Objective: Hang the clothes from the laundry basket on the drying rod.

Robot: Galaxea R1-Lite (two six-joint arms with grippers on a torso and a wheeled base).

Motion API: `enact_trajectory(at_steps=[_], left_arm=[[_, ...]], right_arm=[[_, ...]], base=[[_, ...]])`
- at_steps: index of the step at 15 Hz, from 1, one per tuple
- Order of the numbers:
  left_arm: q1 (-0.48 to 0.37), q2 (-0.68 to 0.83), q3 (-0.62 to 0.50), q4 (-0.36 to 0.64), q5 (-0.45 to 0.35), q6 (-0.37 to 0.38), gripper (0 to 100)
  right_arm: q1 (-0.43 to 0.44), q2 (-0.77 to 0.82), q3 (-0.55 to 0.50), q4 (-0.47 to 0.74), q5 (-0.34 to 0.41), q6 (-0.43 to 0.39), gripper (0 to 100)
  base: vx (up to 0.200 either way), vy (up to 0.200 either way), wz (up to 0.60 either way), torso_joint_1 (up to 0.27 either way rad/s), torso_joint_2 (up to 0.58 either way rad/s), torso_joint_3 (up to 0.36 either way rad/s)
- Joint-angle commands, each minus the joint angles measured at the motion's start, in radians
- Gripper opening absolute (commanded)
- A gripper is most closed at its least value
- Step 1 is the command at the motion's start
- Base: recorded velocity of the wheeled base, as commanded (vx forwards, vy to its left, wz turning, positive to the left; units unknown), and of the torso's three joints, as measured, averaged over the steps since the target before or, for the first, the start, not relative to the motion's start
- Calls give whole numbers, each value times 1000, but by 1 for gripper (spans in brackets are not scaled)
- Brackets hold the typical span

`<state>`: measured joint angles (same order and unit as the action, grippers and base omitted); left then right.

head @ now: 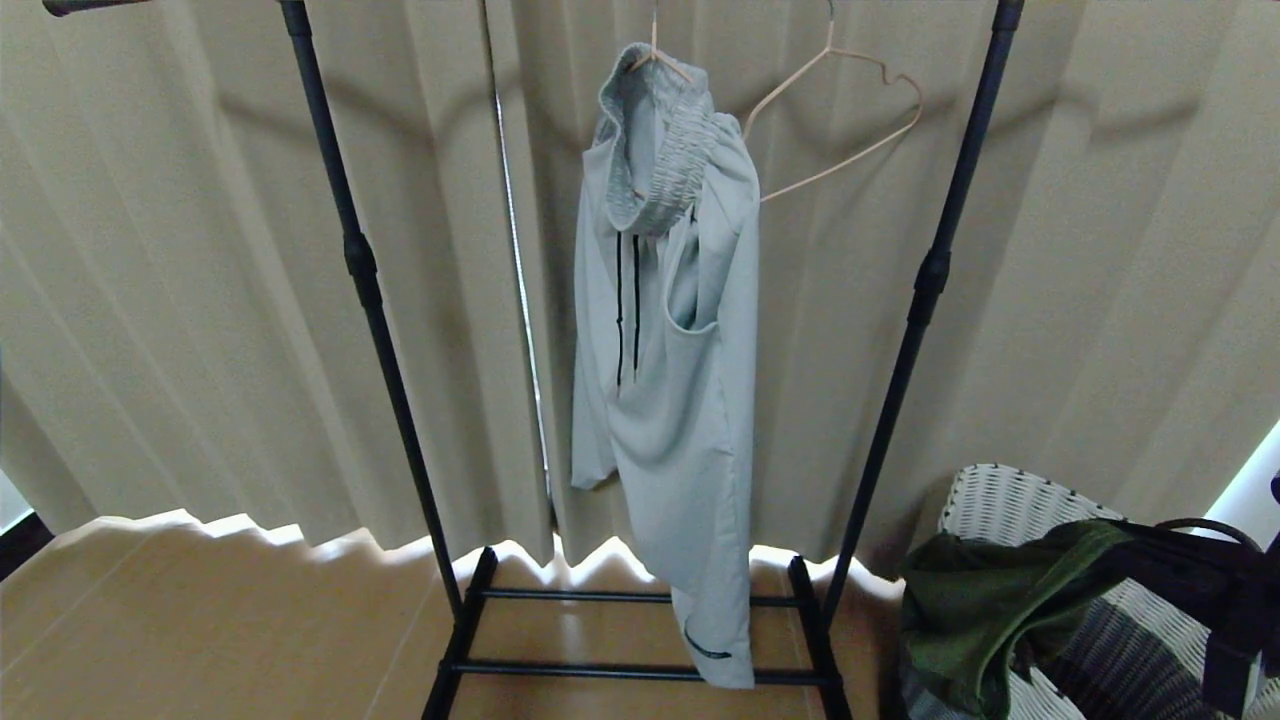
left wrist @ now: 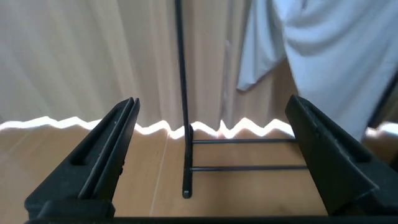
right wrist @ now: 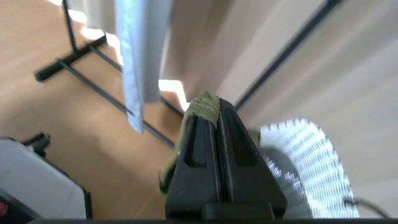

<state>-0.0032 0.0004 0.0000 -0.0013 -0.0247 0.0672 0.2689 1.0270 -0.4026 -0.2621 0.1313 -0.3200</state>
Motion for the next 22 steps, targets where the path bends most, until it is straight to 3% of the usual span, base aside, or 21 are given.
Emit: enact_trajectory(at_steps=[1, 4, 7, 8, 9, 10, 15, 19, 22], left_arm=[[0, 0, 0, -3, -46, 2, 100], [0, 0, 0, -23, -133, -12, 100], [-3, 12, -60, -62, -406, -18, 100], [-4, 23, -78, -62, -437, -18, 100], [-4, 108, -149, -62, -526, -18, 100], [-4, 188, -199, -62, -557, -18, 100], [-15, 645, -457, -65, -560, -12, 100], [-173, 882, -595, -117, -520, -18, 100], [-406, 1069, -652, -174, -374, -38, 100]], right_arm=[[46, 39, -30, 0, 5, 2, 0], [111, 105, -102, -2, 74, 15, 0], [118, 191, -202, -9, 134, 13, 0], [125, 200, -214, -22, 134, 15, 0], [165, 228, -234, -101, 136, 16, 0], [173, 243, -228, -167, 136, 19, 0], [225, 350, -245, -351, 151, 88, 0], [245, 378, -262, -414, 160, 95, 0], [262, 392, -306, -416, 206, 177, 0]], base=[[0, 0, 0, 0, 0, 0], [0, 0, 0, 0, 0, 0], [0, 0, 0, 0, 0, 0], [0, 0, 0, 0, 0, 0], [0, 0, 0, 0, 0, 0], [0, 0, 0, 0, 0, 0], [0, 0, 0, 0, 0, 0], [0, 0, 0, 0, 0, 0], [0, 0, 0, 0, 0, 0]])
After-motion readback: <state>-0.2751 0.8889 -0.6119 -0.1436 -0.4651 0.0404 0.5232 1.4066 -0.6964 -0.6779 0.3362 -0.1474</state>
